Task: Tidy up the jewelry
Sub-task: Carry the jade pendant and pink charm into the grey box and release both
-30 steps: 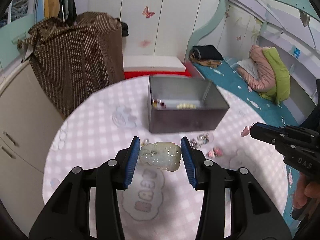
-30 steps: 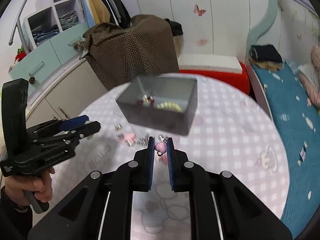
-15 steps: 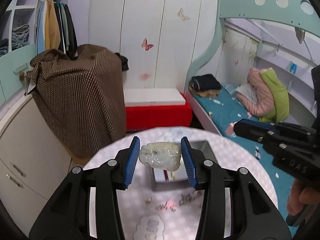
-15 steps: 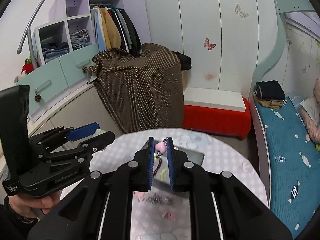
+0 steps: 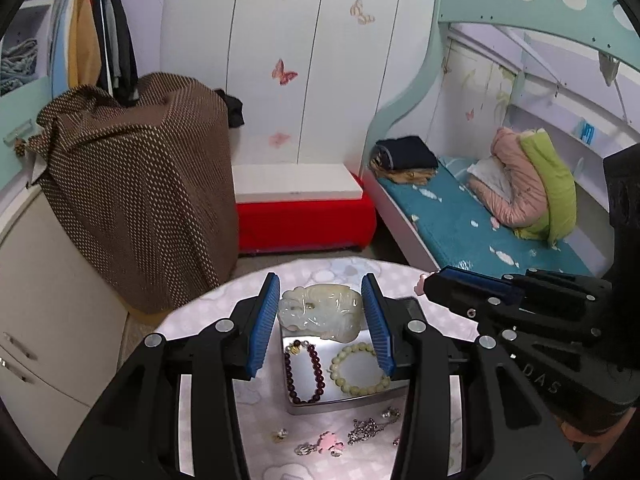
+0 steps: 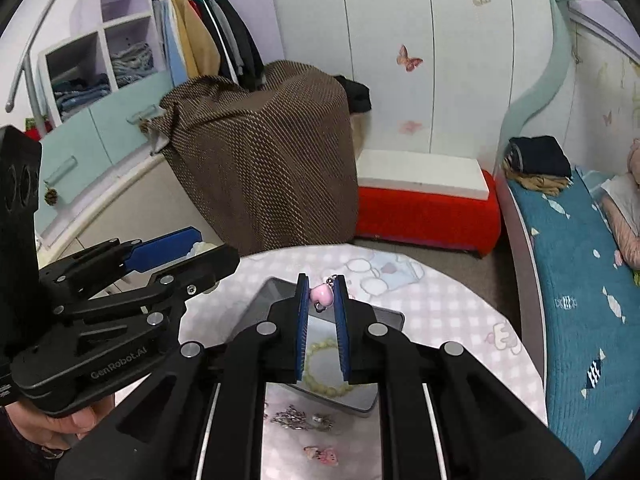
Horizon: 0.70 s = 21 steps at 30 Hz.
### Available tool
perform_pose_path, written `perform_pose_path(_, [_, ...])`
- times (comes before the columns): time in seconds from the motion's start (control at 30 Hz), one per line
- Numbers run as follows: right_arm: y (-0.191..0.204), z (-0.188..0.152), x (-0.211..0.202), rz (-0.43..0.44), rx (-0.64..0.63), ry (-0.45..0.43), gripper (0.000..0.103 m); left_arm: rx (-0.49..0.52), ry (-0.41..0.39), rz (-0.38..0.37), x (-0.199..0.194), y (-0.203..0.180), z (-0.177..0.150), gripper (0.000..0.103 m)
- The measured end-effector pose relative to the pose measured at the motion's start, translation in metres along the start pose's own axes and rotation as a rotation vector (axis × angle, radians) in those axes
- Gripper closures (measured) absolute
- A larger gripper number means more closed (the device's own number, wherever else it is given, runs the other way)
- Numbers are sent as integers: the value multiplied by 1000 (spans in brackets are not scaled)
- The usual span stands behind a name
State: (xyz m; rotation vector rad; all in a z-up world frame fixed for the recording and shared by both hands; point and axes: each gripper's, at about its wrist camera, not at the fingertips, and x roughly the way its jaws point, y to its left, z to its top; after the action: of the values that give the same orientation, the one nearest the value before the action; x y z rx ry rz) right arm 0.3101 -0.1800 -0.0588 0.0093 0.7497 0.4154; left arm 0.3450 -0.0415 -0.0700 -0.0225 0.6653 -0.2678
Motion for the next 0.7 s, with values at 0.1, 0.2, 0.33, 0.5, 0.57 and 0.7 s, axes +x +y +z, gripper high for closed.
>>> perform_pose_path(0.1, [-4,-5,10,-1,19,24,92,-11,29,-8,13,0,-4,60])
perform_pose_path(0.2, [-7,-6,19,1,28,48,92,-21,62,-17,28,2,-7,60])
perform_pose_path(0.33, [-10,-8,27,-1,28,75,92,-41,102,-29,43,8,-11,60])
perform_pose_path(0.5, [-15,-8,35,-10,38,103,89,-44,136,-32,53,9,-12,56])
perform_pose_path(0.57, [-17,-8,36,-17,45,105,82,-42,127,-15,50,11,-11,44])
perform_pose_path(0.7, [-22,-7,34,-37,62,98,62,-55,99,7,39,19,-7,26])
